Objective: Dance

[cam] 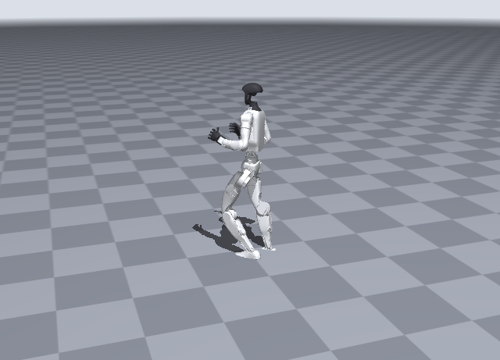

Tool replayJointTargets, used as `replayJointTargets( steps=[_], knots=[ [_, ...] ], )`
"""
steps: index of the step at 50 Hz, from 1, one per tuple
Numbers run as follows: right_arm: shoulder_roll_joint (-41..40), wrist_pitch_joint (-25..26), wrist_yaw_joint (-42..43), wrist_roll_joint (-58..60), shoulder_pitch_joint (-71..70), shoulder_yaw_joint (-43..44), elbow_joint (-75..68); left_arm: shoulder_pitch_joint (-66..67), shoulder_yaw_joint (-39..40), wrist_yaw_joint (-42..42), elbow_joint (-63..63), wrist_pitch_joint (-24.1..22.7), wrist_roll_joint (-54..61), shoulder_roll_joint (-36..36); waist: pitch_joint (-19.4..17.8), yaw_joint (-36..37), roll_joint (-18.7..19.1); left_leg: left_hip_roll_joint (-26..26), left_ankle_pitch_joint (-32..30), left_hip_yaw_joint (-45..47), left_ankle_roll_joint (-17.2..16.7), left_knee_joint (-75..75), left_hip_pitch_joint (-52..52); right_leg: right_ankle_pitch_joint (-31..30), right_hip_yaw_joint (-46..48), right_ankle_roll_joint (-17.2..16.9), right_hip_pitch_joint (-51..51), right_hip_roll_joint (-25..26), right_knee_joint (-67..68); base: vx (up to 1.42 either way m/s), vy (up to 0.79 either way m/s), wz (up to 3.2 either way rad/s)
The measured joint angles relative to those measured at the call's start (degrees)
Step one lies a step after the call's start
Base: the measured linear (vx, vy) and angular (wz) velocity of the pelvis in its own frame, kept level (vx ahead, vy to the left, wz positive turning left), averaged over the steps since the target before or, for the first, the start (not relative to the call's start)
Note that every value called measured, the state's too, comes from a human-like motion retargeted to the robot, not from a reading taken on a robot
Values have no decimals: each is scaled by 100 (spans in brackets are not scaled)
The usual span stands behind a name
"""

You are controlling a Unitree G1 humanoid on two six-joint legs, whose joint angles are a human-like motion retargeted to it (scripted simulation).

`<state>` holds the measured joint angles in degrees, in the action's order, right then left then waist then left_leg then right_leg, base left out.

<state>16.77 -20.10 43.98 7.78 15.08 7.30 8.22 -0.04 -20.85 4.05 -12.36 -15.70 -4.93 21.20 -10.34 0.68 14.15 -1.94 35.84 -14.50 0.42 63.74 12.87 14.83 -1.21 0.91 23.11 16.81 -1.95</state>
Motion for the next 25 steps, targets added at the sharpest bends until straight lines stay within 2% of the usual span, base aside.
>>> replayJointTargets(
  steps=[5, 10, 14, 18, 20, 22, 25],
  knots=[
    [27, 35, -95, -59, -88, -12, -325, -224, -166, 71, 111, 54, -314, -68, -41, -103, 131, -121, 98, 1, -28, 106, 20, 118, 30, 53, -98, 102, 241, 0, 0, 0],
    [64, 44, -494, -369, -368, -70, -1081, -506, -357, 262, 491, 67, -775, -78, -17, -229, 127, -234, 325, 196, -28, -179, 76, 346, 163, 2, -628, 58, 868, -1, 3, -8],
    [166, -8, -1022, -633, -674, -64, -1474, -576, -259, 334, 1123, -32, -1040, -18, 291, -244, -100, -127, 172, 559, -96, -1021, 286, 408, 322, -184, -1610, -294, 1560, -3, 6, -31],
    [476, -32, -1453, -526, -820, 141, -657, -168, 27, 275, 1687, -109, -1137, 198, 628, -290, -282, 16, -304, 846, -236, -2112, 522, 258, 424, -382, -2600, -658, 1923, -7, 7, -28],
    [708, -117, -1553, -374, -913, 301, -108, 177, 138, 199, 1911, -79, -1149, 364, 587, -310, -276, -10, -394, 920, -305, -2266, 632, 229, 462, -450, -2909, -699, 2120, -12, 7, -22],
    [1029, -15, -1712, -186, -1166, 520, 762, 419, 405, 56, 2192, -104, -1067, 568, 812, -339, -489, 227, -922, 1087, -314, -3234, 808, 193, 418, -568, -3622, -1033, 2237, -11, 8, -16],
    [1631, -86, -1804, 84, -1476, 767, 1625, 891, 642, -190, 2590, -16, -987, 852, 636, -286, -576, 249, -1060, 1215, -373, -3310, 1092, 190, 421, -686, -4179, -1171, 2571, -18, 9, -18]
  ],
)
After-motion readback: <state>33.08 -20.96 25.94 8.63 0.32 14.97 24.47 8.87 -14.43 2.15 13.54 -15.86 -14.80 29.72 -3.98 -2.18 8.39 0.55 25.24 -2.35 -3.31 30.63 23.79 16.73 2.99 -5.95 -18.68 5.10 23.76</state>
